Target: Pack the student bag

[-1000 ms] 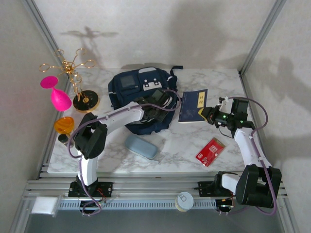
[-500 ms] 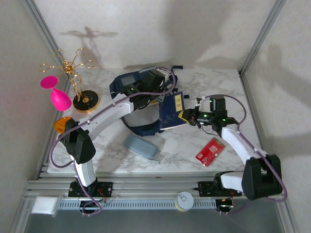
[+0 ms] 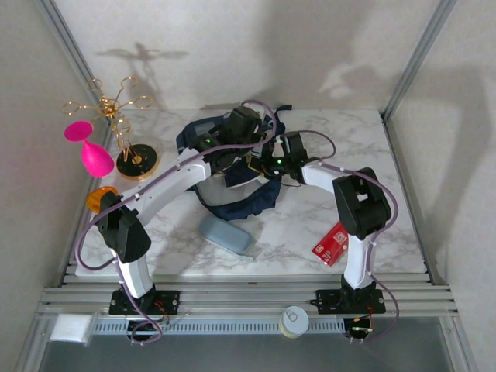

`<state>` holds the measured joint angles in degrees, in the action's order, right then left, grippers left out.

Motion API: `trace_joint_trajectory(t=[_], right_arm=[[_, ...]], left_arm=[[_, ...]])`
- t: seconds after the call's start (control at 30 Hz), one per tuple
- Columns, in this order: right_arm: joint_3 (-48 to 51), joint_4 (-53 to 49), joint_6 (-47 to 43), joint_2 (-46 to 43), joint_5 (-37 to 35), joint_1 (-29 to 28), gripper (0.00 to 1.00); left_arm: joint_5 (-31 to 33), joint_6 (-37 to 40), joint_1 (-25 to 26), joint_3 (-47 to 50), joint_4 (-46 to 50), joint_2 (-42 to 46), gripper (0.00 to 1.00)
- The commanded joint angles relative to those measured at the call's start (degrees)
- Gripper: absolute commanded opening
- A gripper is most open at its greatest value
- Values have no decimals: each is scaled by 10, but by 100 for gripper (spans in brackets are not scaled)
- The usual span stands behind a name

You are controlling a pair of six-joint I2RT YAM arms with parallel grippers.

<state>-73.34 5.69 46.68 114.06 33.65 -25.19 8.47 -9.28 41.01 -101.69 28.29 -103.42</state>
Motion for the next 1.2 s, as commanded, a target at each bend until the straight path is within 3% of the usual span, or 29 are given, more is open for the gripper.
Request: trace_joint_trajectory(t=[0.0, 0.13, 0.3, 0.43, 0.5, 0.63, 0.77, 1.0, 1.1, 1.17], right_arm=[[-50, -59, -59, 16, -53, 8, 39], [-10, -116, -119, -38, -152, 5, 55], [54, -167, -152, -101, -216, 2, 60], [84, -191, -156, -140, -249, -19, 53], [106, -174, -147, -151, -245, -36, 44], [81, -154, -135, -96, -210, -52, 22], [24, -114, -126, -38, -264, -52, 5], [-82, -4, -137, 41, -270, -49, 8], [-57, 2, -144, 19, -268, -48, 8], [4, 21, -154, -28, -268, -45, 14]], left_arm=[[8, -45, -12, -32, -87, 43, 0], [-24, -63, -25, 2, -115, 60, 0], [-61, -73, -34, 23, -129, 62, 0], [-73, -77, -35, 24, -132, 57, 0], [-82, -78, -35, 21, -130, 53, 0], [-104, -88, -35, 20, -142, 46, 0], [-115, -110, -33, -3, -142, 25, 0], [-111, -165, -21, -16, -168, 13, 0], [-89, -194, -17, -15, -172, 9, 0], [-82, -205, -17, -14, -177, 6, 0]])
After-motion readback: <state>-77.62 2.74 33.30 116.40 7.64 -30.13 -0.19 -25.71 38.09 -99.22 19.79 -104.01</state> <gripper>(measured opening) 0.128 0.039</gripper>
